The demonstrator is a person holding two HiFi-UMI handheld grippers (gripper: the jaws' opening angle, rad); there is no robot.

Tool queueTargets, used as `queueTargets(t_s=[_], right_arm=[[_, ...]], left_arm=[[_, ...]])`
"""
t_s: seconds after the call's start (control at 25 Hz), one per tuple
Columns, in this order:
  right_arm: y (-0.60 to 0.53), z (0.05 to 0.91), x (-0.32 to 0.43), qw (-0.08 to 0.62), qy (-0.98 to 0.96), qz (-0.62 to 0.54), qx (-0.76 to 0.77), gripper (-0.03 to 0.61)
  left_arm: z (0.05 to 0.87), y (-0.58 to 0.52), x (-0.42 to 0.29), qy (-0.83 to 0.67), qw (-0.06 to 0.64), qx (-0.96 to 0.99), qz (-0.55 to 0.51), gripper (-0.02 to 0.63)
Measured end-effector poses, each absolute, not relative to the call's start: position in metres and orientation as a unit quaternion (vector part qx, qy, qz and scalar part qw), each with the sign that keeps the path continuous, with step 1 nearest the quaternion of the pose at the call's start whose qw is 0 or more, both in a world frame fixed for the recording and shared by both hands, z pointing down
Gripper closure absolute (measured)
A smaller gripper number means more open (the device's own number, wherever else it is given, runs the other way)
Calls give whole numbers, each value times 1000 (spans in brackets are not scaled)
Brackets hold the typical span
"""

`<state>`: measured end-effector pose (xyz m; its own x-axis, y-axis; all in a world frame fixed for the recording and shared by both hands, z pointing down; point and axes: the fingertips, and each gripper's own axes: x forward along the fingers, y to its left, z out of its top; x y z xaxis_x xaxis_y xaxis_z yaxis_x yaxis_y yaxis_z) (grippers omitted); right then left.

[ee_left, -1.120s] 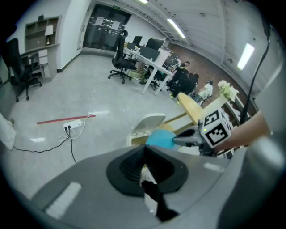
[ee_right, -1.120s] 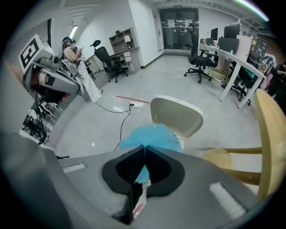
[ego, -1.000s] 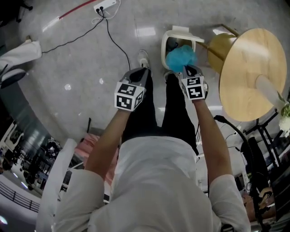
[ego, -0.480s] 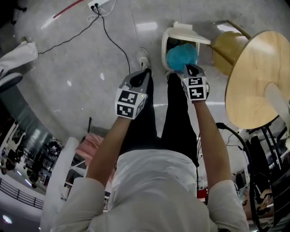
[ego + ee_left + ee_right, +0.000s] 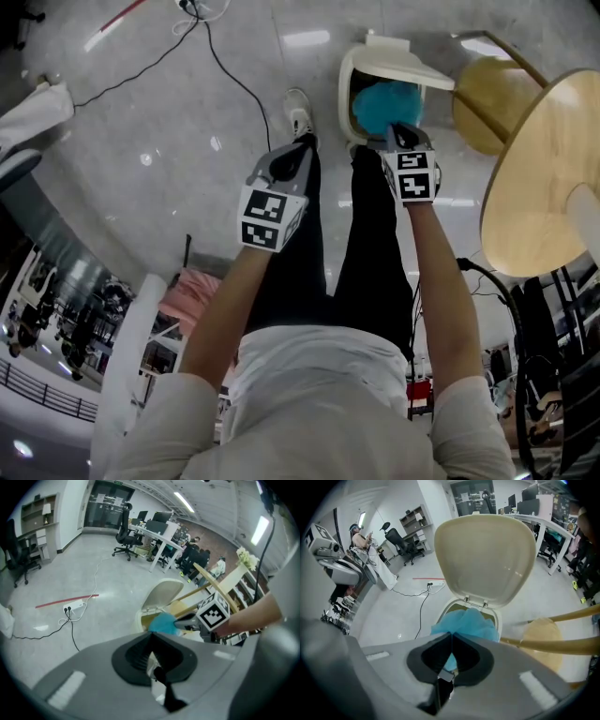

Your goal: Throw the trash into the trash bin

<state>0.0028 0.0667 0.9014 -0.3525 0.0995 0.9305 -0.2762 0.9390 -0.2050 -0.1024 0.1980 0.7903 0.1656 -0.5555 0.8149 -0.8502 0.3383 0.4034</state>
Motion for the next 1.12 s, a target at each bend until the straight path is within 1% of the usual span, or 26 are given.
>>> queueTargets(t_s=[0.2,0.44,0.48,0.52,0.56,0.8,1.12], right_arm=[[79,913,-4,566,-808,163,30,575],[79,920,-4,570,-803,168,51,572],[79,921,-4,571,-802,169,51,548],[79,921,-3,572,-801,171,50,501],[80,922,-2,573,-799,173,48,469],[78,922,7,577,-796,174,55,457],[76,909,11,572,-800,171,62,457]], left_arm=[[801,197,-104,-630,525,555,139,609],[806,199,-98,-624,530,557,139,609],[806,200,-97,-623,531,558,140,609],[807,200,-96,-622,531,558,140,609],[806,199,-96,-622,531,559,140,609],[808,199,-94,-620,532,560,139,609],[798,195,-94,-620,536,558,128,609]])
